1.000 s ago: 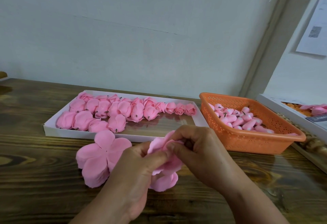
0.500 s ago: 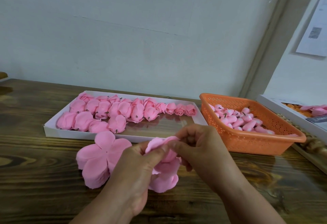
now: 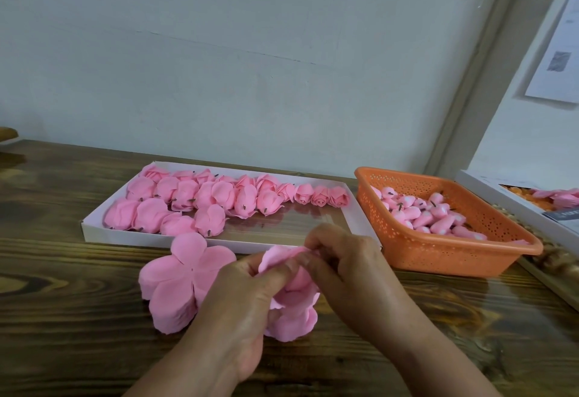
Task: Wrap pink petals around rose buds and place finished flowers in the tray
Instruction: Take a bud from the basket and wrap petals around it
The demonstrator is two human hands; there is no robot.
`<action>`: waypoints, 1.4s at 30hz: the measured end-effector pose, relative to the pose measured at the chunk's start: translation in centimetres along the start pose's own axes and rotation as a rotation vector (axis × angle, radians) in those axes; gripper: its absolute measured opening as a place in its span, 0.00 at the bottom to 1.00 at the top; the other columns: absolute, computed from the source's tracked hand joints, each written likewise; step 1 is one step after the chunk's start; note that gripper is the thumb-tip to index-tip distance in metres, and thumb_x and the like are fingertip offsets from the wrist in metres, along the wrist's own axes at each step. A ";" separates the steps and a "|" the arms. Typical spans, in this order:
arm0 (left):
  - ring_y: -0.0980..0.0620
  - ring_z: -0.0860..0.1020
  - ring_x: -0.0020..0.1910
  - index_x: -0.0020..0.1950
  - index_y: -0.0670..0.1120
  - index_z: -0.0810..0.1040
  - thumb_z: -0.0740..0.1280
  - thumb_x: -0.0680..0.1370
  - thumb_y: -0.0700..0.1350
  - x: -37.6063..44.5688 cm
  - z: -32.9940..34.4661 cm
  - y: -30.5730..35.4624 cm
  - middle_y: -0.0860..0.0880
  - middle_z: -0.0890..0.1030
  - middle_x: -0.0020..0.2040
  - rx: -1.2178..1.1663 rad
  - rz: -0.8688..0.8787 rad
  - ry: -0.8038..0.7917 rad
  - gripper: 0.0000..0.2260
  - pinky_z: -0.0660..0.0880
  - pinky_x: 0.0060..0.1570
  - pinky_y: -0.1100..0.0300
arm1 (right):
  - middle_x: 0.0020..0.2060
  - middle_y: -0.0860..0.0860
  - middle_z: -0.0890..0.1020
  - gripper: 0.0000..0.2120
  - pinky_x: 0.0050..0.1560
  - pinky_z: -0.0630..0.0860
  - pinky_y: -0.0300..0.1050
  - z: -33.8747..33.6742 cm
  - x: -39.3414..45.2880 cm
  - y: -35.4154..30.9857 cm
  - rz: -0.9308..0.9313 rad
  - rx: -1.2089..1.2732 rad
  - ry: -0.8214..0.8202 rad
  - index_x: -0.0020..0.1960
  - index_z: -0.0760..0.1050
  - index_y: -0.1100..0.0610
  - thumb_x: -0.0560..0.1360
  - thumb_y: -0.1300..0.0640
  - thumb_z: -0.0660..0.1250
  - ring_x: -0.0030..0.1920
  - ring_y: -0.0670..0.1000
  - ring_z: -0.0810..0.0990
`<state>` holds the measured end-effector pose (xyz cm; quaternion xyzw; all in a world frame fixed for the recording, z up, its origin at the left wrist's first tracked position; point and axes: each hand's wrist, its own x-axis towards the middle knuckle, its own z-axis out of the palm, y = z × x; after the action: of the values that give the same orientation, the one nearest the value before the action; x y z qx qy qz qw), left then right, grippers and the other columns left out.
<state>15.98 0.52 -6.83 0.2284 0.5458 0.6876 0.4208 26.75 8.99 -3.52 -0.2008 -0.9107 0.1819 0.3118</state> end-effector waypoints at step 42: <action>0.65 0.77 0.29 0.31 0.55 0.83 0.70 0.75 0.43 -1.2 0.5 -0.6 0.58 0.80 0.28 0.407 0.286 -0.064 0.13 0.69 0.29 0.73 | 0.27 0.52 0.80 0.05 0.32 0.74 0.48 -1.3 0.4 -0.2 0.252 0.197 -0.210 0.43 0.78 0.51 0.75 0.60 0.66 0.29 0.48 0.77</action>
<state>17.24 -0.18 -7.02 0.4051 0.6216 0.6084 0.2817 27.23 9.33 -2.24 -0.2616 -0.8836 0.3278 0.2082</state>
